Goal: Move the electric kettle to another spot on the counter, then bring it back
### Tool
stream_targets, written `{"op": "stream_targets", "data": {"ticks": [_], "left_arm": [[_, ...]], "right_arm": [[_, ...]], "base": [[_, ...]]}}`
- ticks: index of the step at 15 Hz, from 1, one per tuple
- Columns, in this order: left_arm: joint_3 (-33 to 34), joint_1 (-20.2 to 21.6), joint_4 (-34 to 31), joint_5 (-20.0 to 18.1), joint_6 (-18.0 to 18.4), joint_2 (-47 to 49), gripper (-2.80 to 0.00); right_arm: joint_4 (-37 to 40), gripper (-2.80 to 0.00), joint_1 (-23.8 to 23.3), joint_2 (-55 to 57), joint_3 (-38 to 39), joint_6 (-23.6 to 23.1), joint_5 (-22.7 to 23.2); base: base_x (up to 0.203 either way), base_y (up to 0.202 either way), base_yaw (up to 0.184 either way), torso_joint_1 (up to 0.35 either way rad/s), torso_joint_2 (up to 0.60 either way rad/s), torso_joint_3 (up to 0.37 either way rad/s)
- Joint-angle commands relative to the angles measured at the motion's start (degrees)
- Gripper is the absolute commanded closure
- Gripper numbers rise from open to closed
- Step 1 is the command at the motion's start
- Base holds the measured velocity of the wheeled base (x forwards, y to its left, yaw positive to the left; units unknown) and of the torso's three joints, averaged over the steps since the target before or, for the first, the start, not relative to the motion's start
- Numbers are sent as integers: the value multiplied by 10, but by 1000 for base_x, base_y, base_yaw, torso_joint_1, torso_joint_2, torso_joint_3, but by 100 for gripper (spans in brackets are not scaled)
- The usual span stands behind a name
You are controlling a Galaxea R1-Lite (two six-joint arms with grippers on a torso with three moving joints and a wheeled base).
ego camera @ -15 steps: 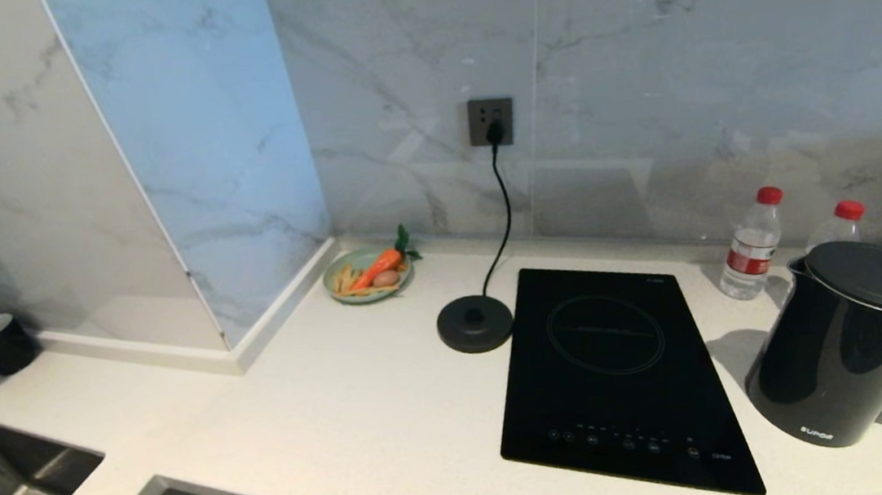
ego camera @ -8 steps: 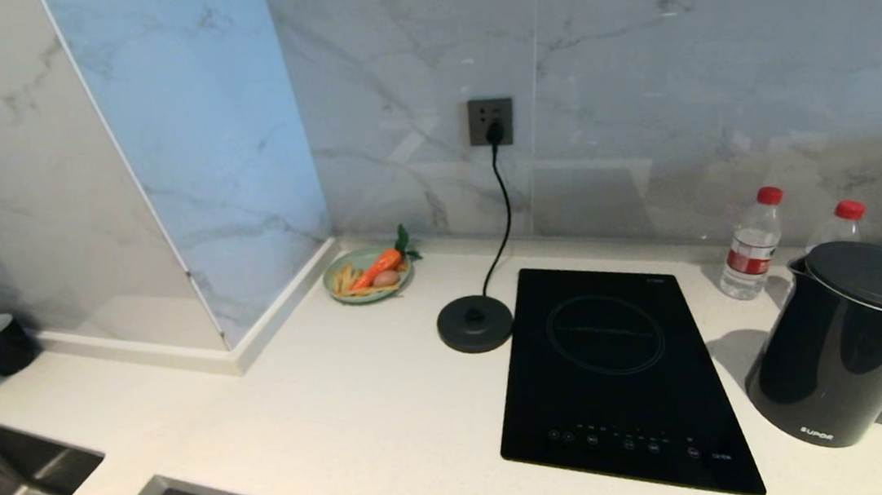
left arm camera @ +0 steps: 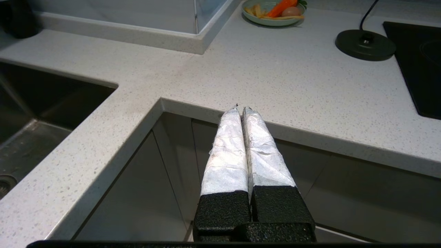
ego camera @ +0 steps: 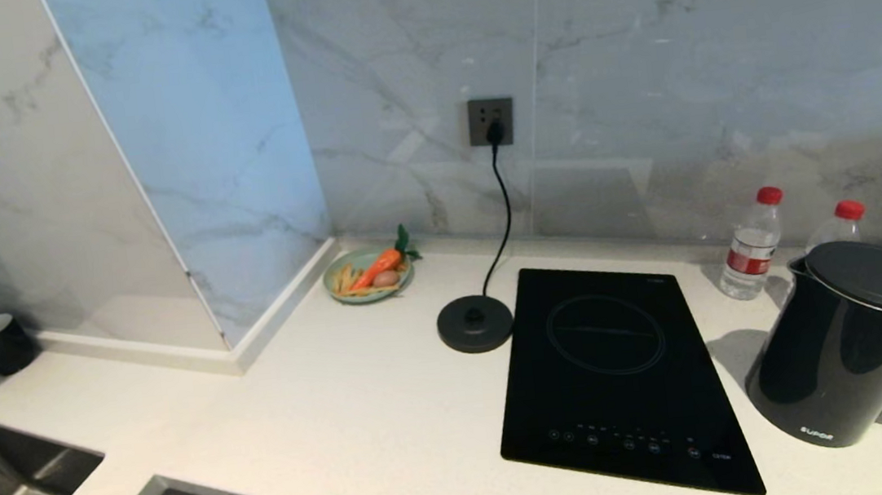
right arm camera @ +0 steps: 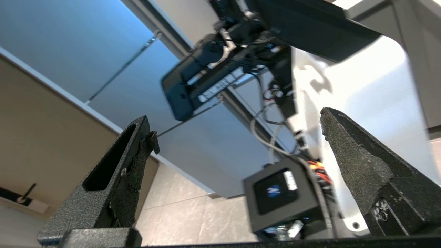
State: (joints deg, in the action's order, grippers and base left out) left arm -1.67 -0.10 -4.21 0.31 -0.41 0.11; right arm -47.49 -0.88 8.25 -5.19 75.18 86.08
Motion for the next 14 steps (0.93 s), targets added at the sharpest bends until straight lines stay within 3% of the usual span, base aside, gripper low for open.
{"op": "stream_targets", "data": {"ticks": [1, 3, 5, 8, 10, 11, 12, 14], "left_arm": [[0, 0, 0, 0, 0, 0, 0], [0, 0, 0, 0, 0, 0, 0], [0, 0, -1, 0, 0, 0, 0], [0, 0, 0, 0, 0, 0, 0], [0, 0, 0, 0, 0, 0, 0], [0, 0, 0, 0, 0, 0, 0], [0, 0, 0, 0, 0, 0, 0], [0, 0, 0, 0, 0, 0, 0]], "right_arm": [[9, -280, 0, -1, 46, -102, -41], [41, -280, 0, -1, 49, -144, -162], [115, -280, 0, -1, 50, -247, -266], [285, -280, 1, -1, 29, -493, -446], [374, -280, 1, -8, 15, -702, -637], [401, -280, 1, -20, 13, -789, -710], [427, -280, 2, -52, 17, -846, -751], [495, -280, 3, -87, 14, -857, -751]], "base": [[0, 0, 0, 0, 0, 0], [0, 0, 0, 0, 0, 0], [0, 0, 0, 0, 0, 0], [0, 0, 0, 0, 0, 0], [0, 0, 0, 0, 0, 0], [0, 0, 0, 0, 0, 0], [0, 0, 0, 0, 0, 0], [0, 0, 0, 0, 0, 0]]}}
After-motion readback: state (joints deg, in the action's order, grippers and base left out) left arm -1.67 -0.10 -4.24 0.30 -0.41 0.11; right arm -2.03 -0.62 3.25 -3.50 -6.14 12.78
